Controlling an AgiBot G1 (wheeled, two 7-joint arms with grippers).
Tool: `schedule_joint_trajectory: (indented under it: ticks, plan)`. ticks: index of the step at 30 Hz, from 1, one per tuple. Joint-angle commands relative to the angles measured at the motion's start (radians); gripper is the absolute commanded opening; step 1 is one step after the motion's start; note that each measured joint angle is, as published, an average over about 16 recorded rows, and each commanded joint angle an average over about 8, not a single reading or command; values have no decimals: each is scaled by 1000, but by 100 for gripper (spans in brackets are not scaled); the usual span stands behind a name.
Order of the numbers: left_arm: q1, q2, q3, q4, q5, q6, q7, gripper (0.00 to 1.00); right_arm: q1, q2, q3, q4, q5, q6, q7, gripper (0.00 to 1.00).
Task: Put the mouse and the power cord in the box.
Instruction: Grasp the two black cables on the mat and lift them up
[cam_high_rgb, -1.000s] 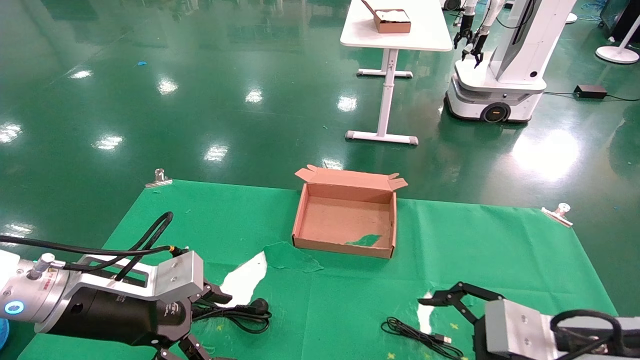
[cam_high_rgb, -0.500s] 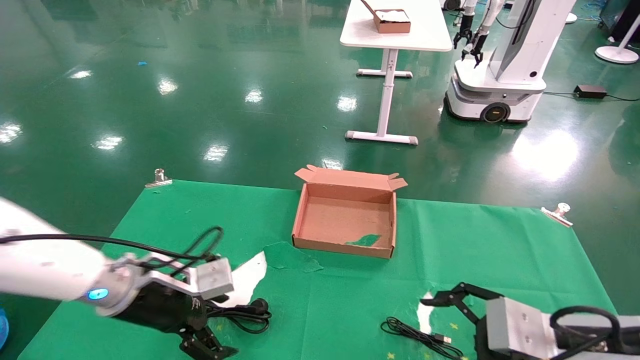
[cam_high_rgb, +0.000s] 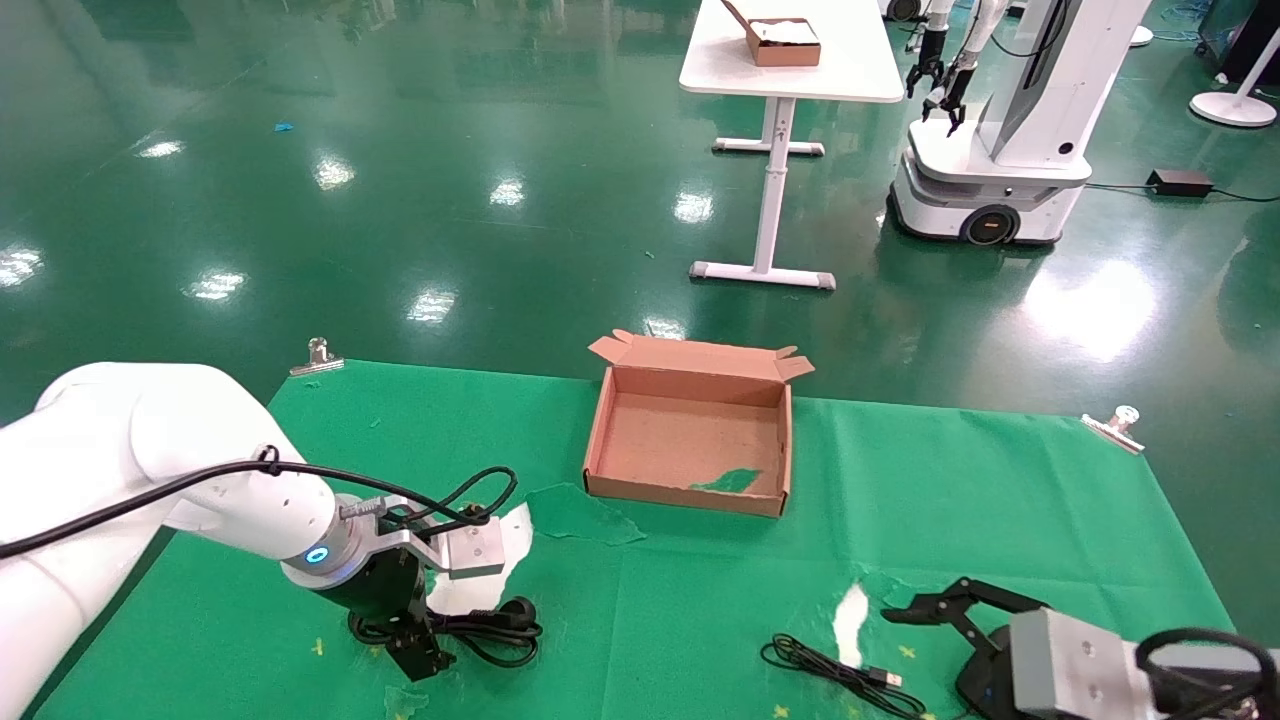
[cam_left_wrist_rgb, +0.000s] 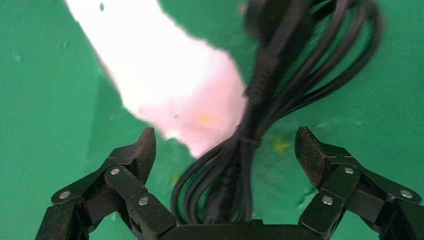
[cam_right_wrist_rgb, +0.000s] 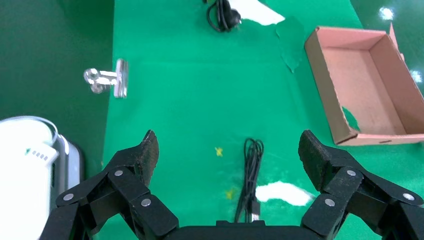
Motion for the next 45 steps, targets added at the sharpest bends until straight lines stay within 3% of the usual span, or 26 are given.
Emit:
schedule_joint_trajectory:
  ticks: [1,8,16,28,29,30,31,36,37,39,45]
  plan:
    - [-8,20,5,44,12,-20,4,100,-5,3,1,3,-2,3,-5,100]
    - [-22,42,1,117,0,-44,36,100,21,-55,-67,-22,-188,60,-4,100]
    - [-31,51,2,156,-13,-54,64,100,125,-221,-152,-163,-387,122,-8,100]
    - [-36,55,10,175,-27,-60,78,100,239,-411,-233,-411,-538,176,-54,100]
    - [-36,55,11,175,-28,-60,78,95,243,-419,-236,-425,-545,182,-57,100]
    - [-36,55,12,176,-29,-60,79,83,246,-426,-239,-437,-551,188,-59,100]
    - [-37,55,12,176,-30,-60,79,71,248,-432,-241,-446,-556,192,-61,97]
    - [-37,56,15,180,-32,-62,80,8,257,-458,-245,-493,-571,215,-56,34]
    - [-38,56,16,180,-32,-62,80,1,258,-460,-245,-497,-572,218,-55,22]
    - [-38,56,16,181,-33,-63,80,0,259,-465,-246,-506,-573,222,-53,0]
    - [-38,56,16,180,-33,-63,80,0,257,-459,-244,-496,-569,218,-56,0]
